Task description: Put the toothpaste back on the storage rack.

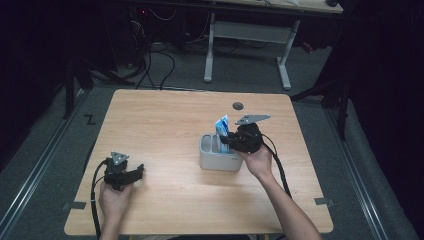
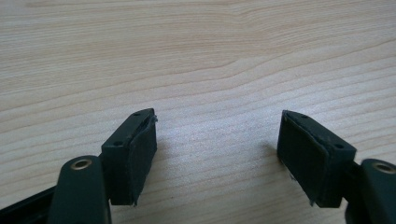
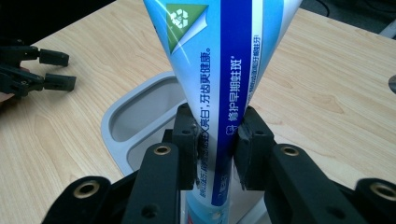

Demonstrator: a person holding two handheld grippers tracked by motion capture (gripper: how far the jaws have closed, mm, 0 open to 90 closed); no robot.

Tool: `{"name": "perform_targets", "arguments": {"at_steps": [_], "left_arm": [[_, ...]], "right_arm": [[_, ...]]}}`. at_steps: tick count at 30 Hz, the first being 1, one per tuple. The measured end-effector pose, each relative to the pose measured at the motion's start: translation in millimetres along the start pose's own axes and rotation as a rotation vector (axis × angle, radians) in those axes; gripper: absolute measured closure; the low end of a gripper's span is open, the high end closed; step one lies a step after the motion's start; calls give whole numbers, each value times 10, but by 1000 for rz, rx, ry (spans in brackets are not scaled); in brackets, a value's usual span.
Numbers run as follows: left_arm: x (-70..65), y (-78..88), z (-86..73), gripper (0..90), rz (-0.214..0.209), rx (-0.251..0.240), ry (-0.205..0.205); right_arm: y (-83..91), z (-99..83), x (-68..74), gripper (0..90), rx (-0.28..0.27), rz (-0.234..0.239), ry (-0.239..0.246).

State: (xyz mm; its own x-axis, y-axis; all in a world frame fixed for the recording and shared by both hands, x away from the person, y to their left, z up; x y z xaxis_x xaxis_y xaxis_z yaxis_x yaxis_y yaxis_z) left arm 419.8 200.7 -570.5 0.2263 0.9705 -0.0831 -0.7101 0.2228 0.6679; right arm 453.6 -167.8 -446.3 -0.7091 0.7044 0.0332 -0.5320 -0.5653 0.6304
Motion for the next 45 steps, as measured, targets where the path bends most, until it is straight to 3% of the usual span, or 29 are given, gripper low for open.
{"name": "perform_targets", "arguments": {"at_steps": [23, 31, 45], "left_arm": [[-1, 1, -1, 289, 1, 2, -3], [-2, 0, -1, 289, 1, 1, -3], [-3, 0, -1, 289, 2, 3, -4]], "right_arm": [[-84, 1, 9, 679, -12, 29, -3], [-44, -17, -7, 580, -43, -3, -3], [155, -36, -115, 554, -89, -46, -27]]}}
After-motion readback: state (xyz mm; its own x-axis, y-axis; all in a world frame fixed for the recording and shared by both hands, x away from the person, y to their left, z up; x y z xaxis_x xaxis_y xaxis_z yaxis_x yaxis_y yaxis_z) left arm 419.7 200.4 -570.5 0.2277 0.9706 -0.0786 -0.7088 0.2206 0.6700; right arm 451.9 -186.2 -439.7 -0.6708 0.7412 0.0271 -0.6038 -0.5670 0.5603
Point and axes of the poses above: each handheld gripper's, and its own axes: y roughly backward along the jaws, z roughly out of its top, x roughly to its left, the point moved 5 cm from there along -y, roughly forward along the jaws, and after that the axes turned 5 degrees about y, right-handed, at the moved point
